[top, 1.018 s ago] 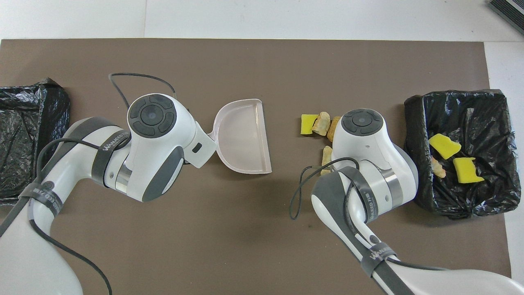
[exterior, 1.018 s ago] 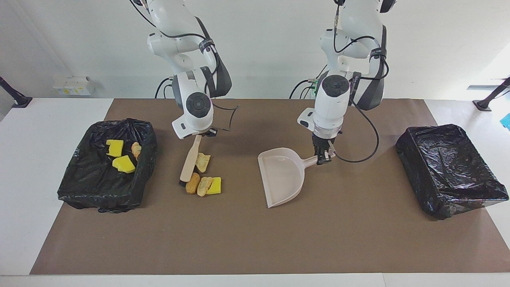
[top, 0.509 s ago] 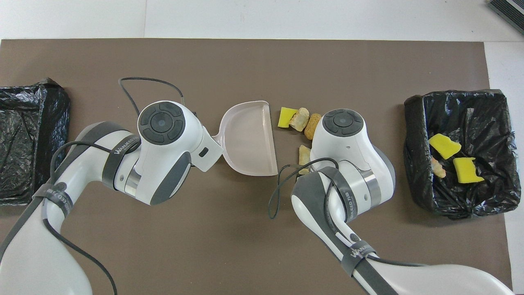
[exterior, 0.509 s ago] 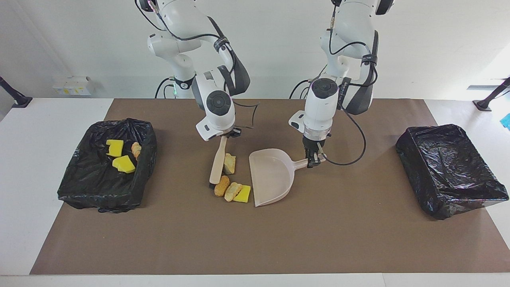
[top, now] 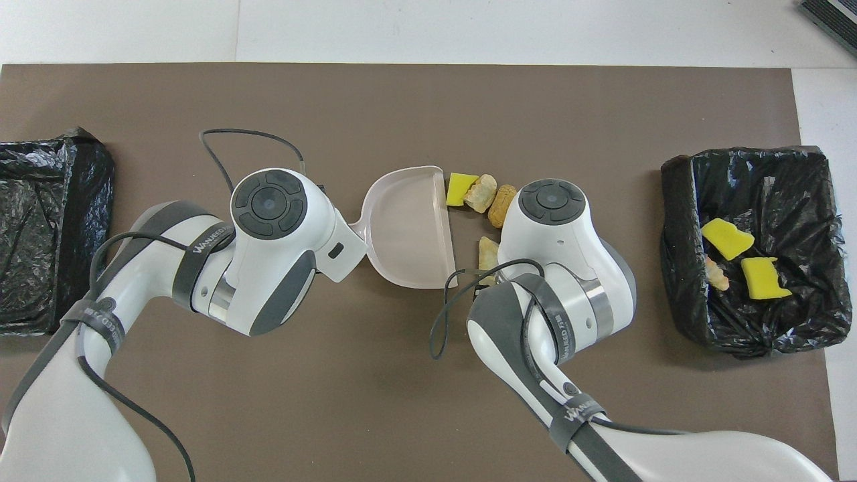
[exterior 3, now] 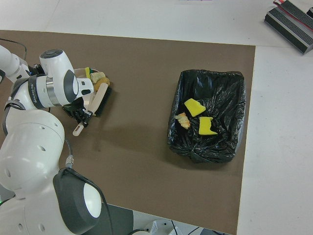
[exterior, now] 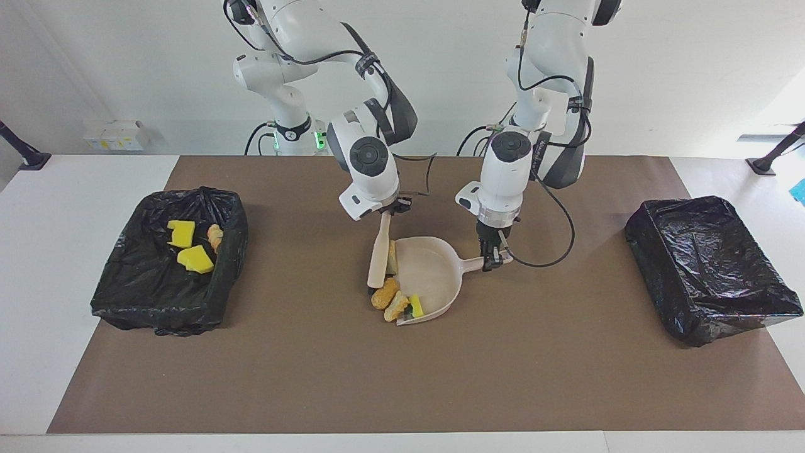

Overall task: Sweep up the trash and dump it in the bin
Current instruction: 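Brush the crusts and sponge into the dustpan with the right gripper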

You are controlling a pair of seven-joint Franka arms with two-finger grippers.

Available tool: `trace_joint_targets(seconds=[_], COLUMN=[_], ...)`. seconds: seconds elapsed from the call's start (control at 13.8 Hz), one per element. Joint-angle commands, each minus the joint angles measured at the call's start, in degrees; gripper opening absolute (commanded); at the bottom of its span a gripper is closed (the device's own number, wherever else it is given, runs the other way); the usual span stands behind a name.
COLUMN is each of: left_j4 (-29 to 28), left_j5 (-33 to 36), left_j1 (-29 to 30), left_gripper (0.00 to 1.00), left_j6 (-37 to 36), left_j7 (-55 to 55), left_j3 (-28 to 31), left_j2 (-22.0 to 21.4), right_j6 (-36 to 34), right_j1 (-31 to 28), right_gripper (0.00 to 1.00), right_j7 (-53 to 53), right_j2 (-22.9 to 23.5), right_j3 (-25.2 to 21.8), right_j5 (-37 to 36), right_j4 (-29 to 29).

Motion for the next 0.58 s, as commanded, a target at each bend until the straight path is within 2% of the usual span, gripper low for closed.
trace_joint_targets(seconds=[0.0, 0.22, 0.51], left_j4=[-1.3, -1.3, -0.7], left_j5=[-0.1, -0.5, -0.7], left_j1=[-1.5, -1.9, -1.1], left_gripper=[0.0, 0.0, 0.0], left_j6=[4.1, 5.5, 5.0], left_j7=[-0.6, -0.9, -0.3], left_j3=[-0.1, -0.1, -0.1], left_j2=[1.4, 1.5, 1.6], right_j6=[2.3, 2.5, -3.5], right_j1=[1.1, 3.0, 3.2], right_gripper=[0.0, 0.0, 0.0], right_j7=[0.1, 0.1, -0.8], right_j2=[1.3, 1.5, 1.4], right_j3=[0.7, 0.7, 0.5], right_j5=[3.8, 5.1, 1.0], right_j4=[1.5, 2.6, 4.6])
